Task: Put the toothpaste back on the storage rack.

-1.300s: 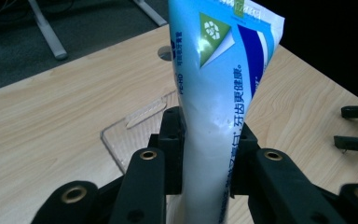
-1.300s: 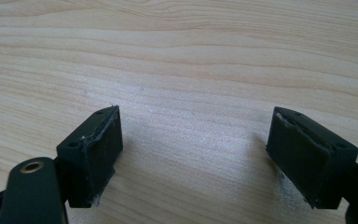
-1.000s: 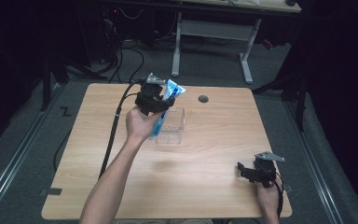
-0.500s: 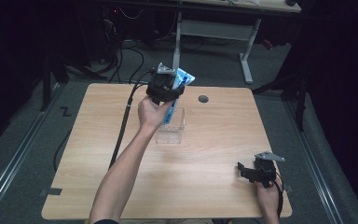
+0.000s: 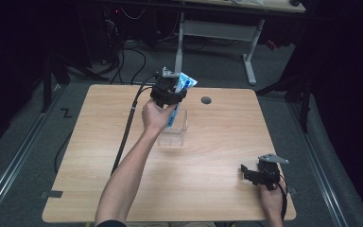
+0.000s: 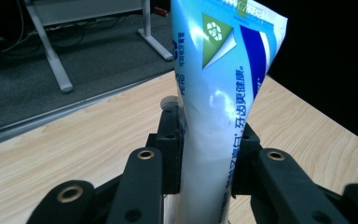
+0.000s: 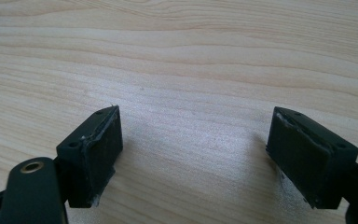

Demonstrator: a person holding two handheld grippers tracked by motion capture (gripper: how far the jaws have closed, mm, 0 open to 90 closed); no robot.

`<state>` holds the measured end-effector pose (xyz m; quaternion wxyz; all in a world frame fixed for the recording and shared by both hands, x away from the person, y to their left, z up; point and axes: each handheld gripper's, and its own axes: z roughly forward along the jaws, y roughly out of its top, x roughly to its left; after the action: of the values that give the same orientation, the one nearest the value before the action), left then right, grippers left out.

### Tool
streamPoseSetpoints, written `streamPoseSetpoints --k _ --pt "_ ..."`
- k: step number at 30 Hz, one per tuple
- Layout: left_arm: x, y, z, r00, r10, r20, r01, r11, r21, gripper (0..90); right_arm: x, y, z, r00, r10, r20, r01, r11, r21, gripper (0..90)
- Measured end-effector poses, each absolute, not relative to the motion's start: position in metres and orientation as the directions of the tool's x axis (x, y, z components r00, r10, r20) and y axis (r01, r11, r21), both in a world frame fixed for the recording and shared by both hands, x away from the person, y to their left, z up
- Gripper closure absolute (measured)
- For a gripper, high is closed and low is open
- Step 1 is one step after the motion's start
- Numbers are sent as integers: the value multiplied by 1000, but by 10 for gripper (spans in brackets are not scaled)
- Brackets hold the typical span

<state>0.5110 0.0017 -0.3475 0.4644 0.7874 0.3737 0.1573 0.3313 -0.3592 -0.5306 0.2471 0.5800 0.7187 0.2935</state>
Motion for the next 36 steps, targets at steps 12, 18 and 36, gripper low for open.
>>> streamPoseSetpoints --k 12,18,36 --pt "512 6 -359 663 743 -95 448 -292 845 706 331 -359 -531 -205 979 -15 688 155 709 181" --pt "512 7 -367 658 747 -96 459 -298 837 703 331 -359 -531 -206 978 -15 687 156 710 181" --pt "512 14 -385 647 756 -103 499 -318 806 697 331 -359 -531 -207 978 -16 687 156 709 181"
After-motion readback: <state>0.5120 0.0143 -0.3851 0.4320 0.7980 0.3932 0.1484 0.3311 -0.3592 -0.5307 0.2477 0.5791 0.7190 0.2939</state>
